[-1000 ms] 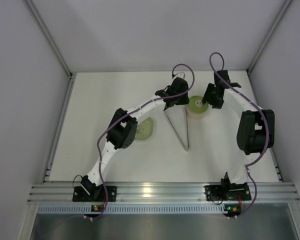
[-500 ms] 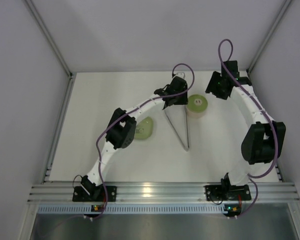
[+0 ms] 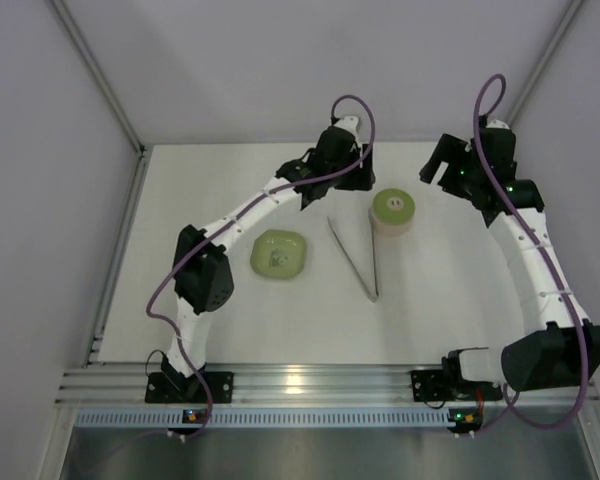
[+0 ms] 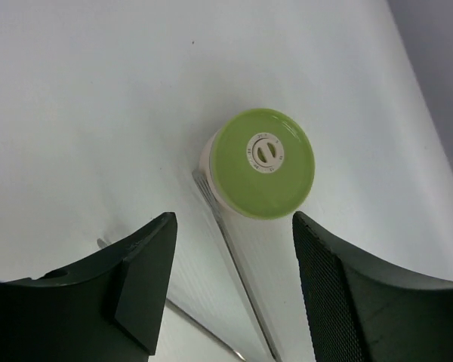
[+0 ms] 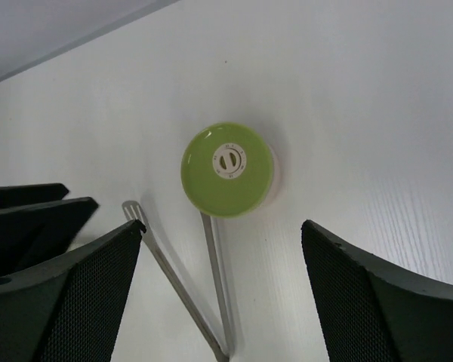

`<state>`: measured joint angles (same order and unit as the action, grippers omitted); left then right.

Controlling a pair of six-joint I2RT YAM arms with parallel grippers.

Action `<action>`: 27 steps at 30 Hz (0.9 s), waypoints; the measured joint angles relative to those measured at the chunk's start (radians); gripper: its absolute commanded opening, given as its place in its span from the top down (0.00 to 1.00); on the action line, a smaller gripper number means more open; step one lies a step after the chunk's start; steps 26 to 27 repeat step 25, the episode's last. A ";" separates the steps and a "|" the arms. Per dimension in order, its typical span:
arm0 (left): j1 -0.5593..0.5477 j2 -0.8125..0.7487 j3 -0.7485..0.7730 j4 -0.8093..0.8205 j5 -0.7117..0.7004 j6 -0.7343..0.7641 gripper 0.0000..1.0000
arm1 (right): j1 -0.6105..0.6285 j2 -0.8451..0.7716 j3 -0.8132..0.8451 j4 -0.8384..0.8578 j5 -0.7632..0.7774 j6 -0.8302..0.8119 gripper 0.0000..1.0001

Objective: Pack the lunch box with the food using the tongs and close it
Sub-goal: Close the box lid on the packing box, then reset both arms

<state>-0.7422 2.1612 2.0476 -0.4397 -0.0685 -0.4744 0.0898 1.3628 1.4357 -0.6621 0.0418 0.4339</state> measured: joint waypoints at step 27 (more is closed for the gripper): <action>0.095 -0.843 -0.593 -0.093 -0.299 0.121 0.01 | 0.000 -0.342 -0.356 0.252 -0.230 -0.031 0.00</action>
